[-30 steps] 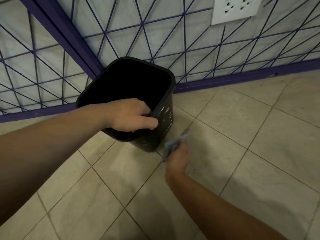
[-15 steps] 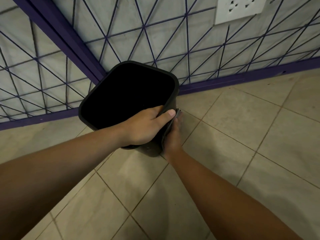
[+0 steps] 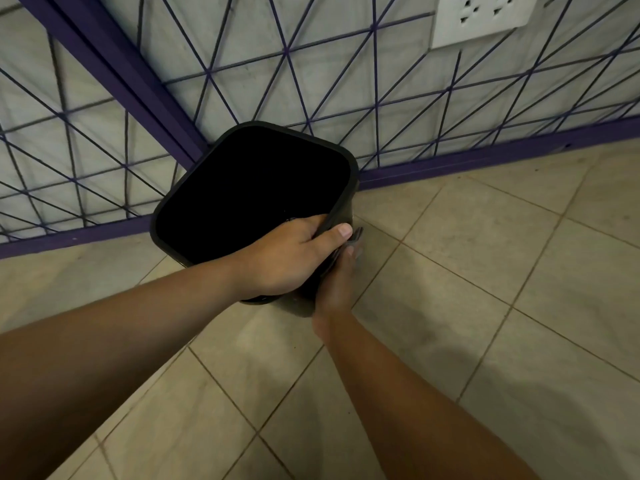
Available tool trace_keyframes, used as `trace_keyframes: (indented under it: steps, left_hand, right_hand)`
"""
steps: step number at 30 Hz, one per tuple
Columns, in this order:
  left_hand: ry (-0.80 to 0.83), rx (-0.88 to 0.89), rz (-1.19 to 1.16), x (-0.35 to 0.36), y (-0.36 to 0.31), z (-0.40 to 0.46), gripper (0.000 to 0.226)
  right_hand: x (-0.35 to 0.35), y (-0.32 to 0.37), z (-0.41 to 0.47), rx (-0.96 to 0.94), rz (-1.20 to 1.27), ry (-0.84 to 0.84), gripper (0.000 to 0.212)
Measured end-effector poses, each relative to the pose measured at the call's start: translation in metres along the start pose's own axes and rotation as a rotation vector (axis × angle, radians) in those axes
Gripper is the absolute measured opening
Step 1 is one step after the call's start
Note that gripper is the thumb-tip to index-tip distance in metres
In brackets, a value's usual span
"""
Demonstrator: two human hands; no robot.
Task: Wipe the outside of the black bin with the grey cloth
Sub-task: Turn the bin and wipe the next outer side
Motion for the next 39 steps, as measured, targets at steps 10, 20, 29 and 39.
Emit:
trace_keyframes:
  steps: [10, 20, 29, 39]
  left_hand:
    - [-0.030, 0.006, 0.043, -0.001, -0.002, 0.002, 0.037]
    - [-0.031, -0.008, 0.049, -0.002, -0.001, 0.002, 0.044]
    - [-0.041, -0.001, 0.052, -0.002, -0.005, 0.002, 0.044]
    - [-0.049, -0.006, 0.071, -0.003, -0.005, 0.001, 0.045]
  right_hand:
    - [0.000, 0.029, -0.013, 0.072, -0.009, -0.080, 0.093]
    - [-0.001, 0.045, -0.022, -0.013, -0.132, -0.088, 0.076]
    - [0.000, 0.038, -0.023, 0.058, -0.027, -0.065, 0.067]
    - [-0.002, 0.038, -0.031, 0.018, -0.085, -0.024, 0.055]
Point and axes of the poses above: each hand's wrist, its own z-axis towards the middle knuckle, its own x-axis out of the palm, y = z × x, the point moved 8 cm from there along z, towards the middle knuckle, and after that the axes turned 2 degrees about -y, right-handed, at the moved point
